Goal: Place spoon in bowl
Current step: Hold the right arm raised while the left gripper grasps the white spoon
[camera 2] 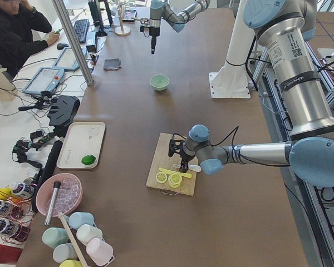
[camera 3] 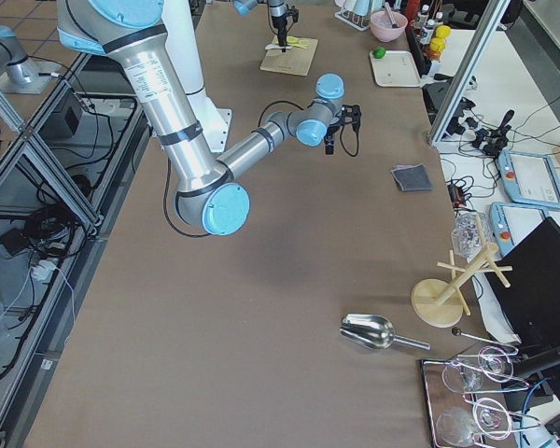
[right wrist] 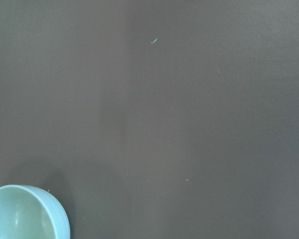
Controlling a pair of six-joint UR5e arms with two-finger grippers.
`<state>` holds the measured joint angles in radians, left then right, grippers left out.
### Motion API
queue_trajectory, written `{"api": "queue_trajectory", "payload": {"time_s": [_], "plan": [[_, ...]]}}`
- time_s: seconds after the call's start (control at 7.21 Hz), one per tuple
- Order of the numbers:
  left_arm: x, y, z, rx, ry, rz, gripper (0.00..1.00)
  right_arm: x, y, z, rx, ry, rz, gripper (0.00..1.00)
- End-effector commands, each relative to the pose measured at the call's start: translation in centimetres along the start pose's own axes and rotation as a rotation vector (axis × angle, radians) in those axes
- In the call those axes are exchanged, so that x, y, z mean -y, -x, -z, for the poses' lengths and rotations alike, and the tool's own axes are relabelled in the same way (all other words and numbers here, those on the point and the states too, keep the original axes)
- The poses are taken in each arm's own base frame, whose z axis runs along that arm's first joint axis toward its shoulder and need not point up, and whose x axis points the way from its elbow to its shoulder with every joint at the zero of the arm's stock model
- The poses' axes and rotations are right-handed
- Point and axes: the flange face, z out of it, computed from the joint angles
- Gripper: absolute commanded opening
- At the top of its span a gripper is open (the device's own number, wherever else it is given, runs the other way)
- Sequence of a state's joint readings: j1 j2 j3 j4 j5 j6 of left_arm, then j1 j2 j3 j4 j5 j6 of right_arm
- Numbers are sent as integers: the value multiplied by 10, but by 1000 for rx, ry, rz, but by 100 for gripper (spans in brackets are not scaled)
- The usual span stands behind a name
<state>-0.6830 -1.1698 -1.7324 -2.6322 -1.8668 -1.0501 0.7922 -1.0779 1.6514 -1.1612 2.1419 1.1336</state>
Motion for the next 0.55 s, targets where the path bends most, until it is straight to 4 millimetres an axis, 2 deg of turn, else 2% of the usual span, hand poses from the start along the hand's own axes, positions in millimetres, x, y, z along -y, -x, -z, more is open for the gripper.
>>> {"api": "queue_trajectory", "payload": {"time_s": [0.0,0.42], "plan": [[-1,1,-1,2,3,-7,36,-1,0,0,0,0,-3,100],[-1,0,0,-4,7,-35,36,-2,1,0,2,0,-1,100]]}}
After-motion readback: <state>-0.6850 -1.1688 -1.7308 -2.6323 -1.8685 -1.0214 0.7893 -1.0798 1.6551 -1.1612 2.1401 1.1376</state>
